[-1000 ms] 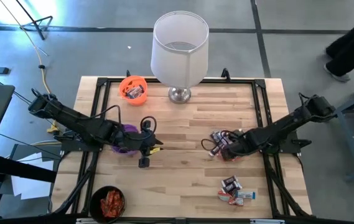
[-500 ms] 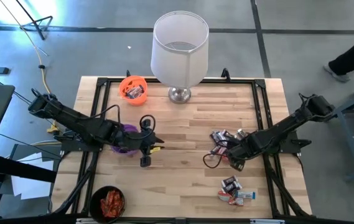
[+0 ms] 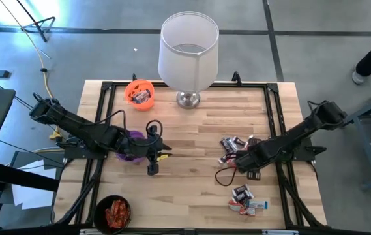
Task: Sort candy
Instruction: Put the orange chocolate into the black bucket
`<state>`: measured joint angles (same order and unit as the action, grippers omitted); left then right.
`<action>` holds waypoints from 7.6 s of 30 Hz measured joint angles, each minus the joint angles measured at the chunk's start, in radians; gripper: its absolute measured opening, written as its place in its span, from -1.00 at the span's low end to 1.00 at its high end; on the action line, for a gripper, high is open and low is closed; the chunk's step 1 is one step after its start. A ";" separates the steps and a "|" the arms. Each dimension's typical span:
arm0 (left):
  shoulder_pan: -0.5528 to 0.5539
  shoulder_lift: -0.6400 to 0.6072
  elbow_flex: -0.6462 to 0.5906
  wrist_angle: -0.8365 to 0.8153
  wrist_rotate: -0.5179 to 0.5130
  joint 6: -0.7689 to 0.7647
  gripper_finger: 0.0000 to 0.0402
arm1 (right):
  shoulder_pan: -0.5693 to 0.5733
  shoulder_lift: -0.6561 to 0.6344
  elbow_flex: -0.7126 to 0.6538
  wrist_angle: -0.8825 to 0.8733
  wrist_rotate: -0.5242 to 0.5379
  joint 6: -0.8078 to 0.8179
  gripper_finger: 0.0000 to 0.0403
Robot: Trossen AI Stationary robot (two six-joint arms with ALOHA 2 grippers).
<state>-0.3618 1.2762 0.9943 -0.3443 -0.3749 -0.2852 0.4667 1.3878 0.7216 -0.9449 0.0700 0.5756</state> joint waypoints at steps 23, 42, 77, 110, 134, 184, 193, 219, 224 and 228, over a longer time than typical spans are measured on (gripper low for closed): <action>0.000 0.000 0.000 -0.002 0.000 0.026 -0.60 | -0.003 0.173 0.008 0.046 -0.072 0.335 -0.89; 0.000 0.000 0.000 -0.003 0.024 0.027 -0.60 | -0.001 -0.163 0.001 0.022 -0.030 0.629 -0.98; 0.002 0.021 0.000 0.225 0.059 0.153 -0.60 | -0.009 -0.266 0.005 1.139 0.668 -0.351 -0.98; 0.002 0.168 0.000 0.535 0.058 0.345 -0.55 | -0.076 -0.052 0.005 1.550 0.519 -0.450 -0.98; 0.114 0.229 0.000 0.634 0.053 0.389 -0.25 | -0.072 -0.052 0.005 1.554 0.434 -0.462 -0.98; 0.127 0.278 0.000 0.754 0.185 0.367 -0.96 | -0.081 -0.069 0.005 1.559 0.430 -0.501 -0.32; 0.127 0.186 0.000 0.592 0.078 0.383 -0.96 | -0.068 -0.233 0.005 1.305 0.427 -0.431 -0.11; -0.473 -0.176 0.000 -0.406 0.269 -1.250 -0.93 | -0.054 -0.303 0.005 0.682 0.391 0.280 -0.09; -0.642 -0.136 0.000 -0.410 0.234 -1.632 -0.93 | -0.069 -0.303 0.005 0.673 0.392 0.255 -0.09; -0.725 -0.090 0.000 -0.400 0.196 -1.881 -0.93 | -0.070 -0.303 0.005 0.654 0.402 0.193 -0.09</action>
<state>-1.0864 1.1864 0.9947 -0.7440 -0.1787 -2.1663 0.3969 1.0851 0.7265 -0.2909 0.4716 0.7685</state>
